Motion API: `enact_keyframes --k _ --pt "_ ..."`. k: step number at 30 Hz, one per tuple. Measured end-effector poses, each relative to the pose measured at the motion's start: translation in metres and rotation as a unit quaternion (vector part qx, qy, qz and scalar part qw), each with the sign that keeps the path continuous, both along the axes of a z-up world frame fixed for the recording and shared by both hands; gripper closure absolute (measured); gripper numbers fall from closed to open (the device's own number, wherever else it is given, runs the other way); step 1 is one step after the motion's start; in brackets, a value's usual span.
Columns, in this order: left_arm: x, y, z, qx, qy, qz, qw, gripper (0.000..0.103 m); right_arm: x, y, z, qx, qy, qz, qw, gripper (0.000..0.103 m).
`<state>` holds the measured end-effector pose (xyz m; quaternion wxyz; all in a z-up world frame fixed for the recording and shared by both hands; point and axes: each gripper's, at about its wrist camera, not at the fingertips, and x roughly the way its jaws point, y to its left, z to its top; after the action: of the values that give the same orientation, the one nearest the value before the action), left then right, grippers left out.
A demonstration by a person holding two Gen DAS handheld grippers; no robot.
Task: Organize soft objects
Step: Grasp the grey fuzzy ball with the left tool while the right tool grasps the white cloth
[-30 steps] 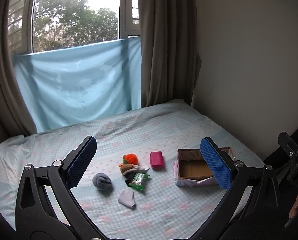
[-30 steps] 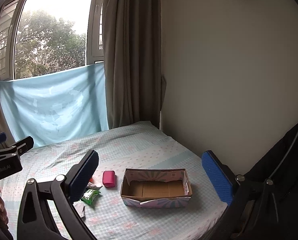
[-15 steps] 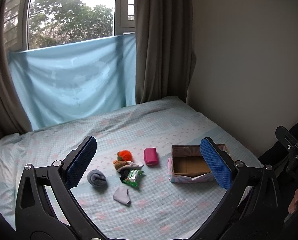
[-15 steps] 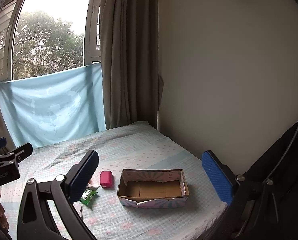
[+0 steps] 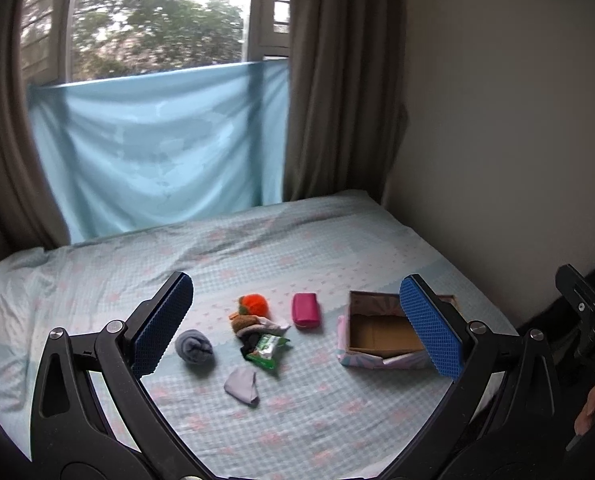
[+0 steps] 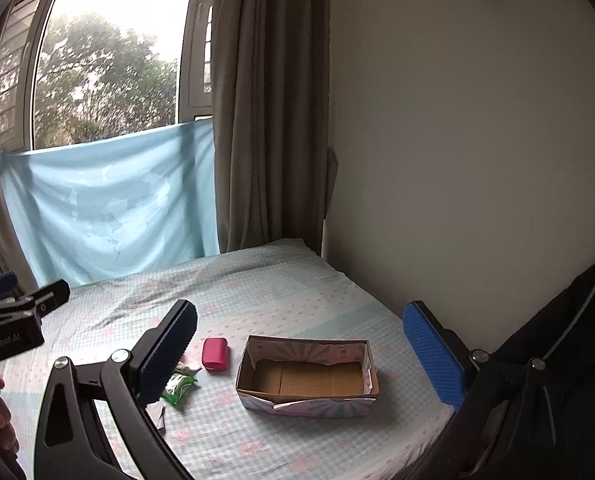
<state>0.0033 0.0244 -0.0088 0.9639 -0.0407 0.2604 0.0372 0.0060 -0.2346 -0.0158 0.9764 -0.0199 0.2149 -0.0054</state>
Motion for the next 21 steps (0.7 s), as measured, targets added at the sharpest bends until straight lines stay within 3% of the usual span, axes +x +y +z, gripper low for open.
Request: enact_keyframes --k 5,9,21 --pt "0.001 0.029 -0.024 -0.008 0.023 0.047 0.9986 0.0 0.012 0.014 -0.018 0.001 0.014 0.048 0.999 0.0" --pt "0.0 0.063 -0.056 0.001 0.053 0.058 0.9969 0.0 0.018 0.044 -0.049 0.006 0.038 0.073 0.997 0.0" --pt "0.041 0.185 -0.188 0.007 0.135 0.011 0.9907 0.0 0.032 0.167 -0.176 0.043 0.125 0.08 0.988 0.0"
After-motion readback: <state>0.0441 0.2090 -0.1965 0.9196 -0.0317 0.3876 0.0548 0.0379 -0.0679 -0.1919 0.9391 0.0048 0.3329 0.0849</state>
